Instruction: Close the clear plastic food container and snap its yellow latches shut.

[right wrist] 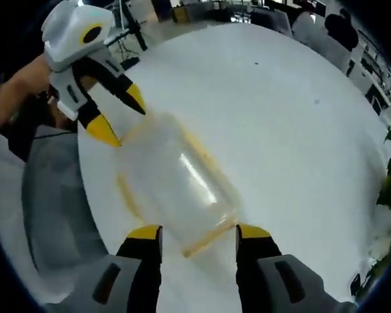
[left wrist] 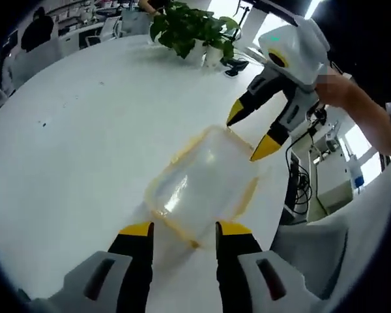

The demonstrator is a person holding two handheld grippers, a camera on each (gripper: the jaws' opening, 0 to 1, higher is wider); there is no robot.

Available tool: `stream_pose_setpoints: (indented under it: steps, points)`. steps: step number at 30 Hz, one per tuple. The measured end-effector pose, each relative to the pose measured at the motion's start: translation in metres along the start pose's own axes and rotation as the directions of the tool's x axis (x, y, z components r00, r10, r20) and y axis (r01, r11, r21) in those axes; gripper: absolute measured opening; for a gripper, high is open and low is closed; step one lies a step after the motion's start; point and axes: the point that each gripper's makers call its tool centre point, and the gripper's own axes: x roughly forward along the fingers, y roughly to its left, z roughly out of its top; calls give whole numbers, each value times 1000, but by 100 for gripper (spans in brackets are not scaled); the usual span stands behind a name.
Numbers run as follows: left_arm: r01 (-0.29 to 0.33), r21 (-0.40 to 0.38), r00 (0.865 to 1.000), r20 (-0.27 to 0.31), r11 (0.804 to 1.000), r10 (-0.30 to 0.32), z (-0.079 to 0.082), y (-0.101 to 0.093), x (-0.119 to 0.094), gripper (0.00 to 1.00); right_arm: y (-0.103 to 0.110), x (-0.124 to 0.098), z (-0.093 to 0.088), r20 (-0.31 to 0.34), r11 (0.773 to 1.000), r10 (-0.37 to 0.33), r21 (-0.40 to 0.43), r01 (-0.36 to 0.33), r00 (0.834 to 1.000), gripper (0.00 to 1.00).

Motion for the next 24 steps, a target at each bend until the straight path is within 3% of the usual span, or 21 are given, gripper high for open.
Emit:
stream_pose_setpoints:
  steps: [3,5,8,14,16,24]
  points:
    - [-50,126,998,-42,991,56,-3,8,-2,36,3,-1,3,0,999,11,-37,-11,1000,43]
    - [-31,116,999,-33,993,35,0,3,-2,36,4,-1,5,-4,998,22,-65,-22,1000,42]
    - [-17,176,999,-32,984,23,4,2,-2,36,7,-1,9,-8,994,31,-105,-32,999,42]
    - [-10,220,1000,-26,975,17,10,1,-2,35,11,1,11,-31,984,32,-177,-37,999,42]
    - [-4,278,999,-34,960,14,11,0,0,35,10,2,12,-36,978,27,-207,-34,999,42]
    - [12,388,999,-48,921,8,10,-6,8,33,11,6,13,-48,955,33,-292,-46,998,40]
